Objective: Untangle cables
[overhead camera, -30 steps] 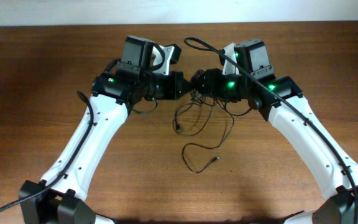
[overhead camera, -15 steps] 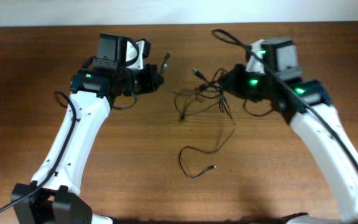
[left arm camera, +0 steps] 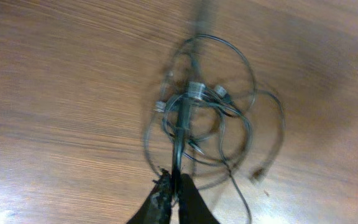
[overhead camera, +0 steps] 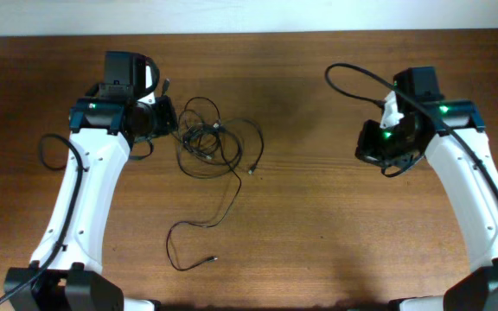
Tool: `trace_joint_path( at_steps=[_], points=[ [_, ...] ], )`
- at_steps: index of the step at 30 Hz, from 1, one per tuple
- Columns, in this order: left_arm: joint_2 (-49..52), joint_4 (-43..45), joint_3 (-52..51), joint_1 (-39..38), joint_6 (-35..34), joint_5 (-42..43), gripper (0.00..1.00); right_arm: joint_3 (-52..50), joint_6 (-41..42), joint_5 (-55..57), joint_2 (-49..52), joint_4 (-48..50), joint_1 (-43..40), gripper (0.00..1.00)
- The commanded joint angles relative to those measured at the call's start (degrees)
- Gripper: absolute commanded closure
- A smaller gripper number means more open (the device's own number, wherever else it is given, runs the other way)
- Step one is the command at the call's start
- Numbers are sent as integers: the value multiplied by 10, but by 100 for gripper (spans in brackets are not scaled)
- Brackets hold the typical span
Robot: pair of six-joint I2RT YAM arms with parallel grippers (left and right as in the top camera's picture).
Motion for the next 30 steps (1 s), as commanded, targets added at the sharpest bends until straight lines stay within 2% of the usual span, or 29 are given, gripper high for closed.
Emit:
trace_joint_path(
  at_steps=[1,2,3,4,5,7,10,13,18,23,24,28,30],
  points=[
    [2,2,1,0,91,145,83,2,-18,-14,-7,17,17,95],
    [2,0,1,-3,135,186,72,2,-19,-14,-7,19,16,91],
    [2,-2,1,-13,168,208,65,2,-19,-14,-7,20,16,88],
    [2,-6,1,-44,196,211,50,2,-19,-12,-7,22,16,81],
    [5,-6,1,-80,219,204,43,2,-19,-12,-7,21,16,79],
    [20,1,1,-117,216,124,46,2,-19,-12,-7,21,16,76],
    [73,52,1,-114,197,44,50,2,-19,-12,-7,21,16,75],
    [156,94,1,-106,204,37,58,2,-19,-11,-7,21,16,75],
    [257,150,1,-58,275,61,60,2,-18,-8,-7,21,16,75],
    [324,181,1,-51,284,66,64,2,-19,-7,-7,21,16,74],
    [324,182,1,-51,284,66,68,2,-18,-7,-7,21,16,75],
    [323,179,3,-51,283,84,96,2,-18,-8,-7,21,16,74],
    [315,125,53,-51,262,90,100,2,-18,-8,-7,21,16,74]
  ],
)
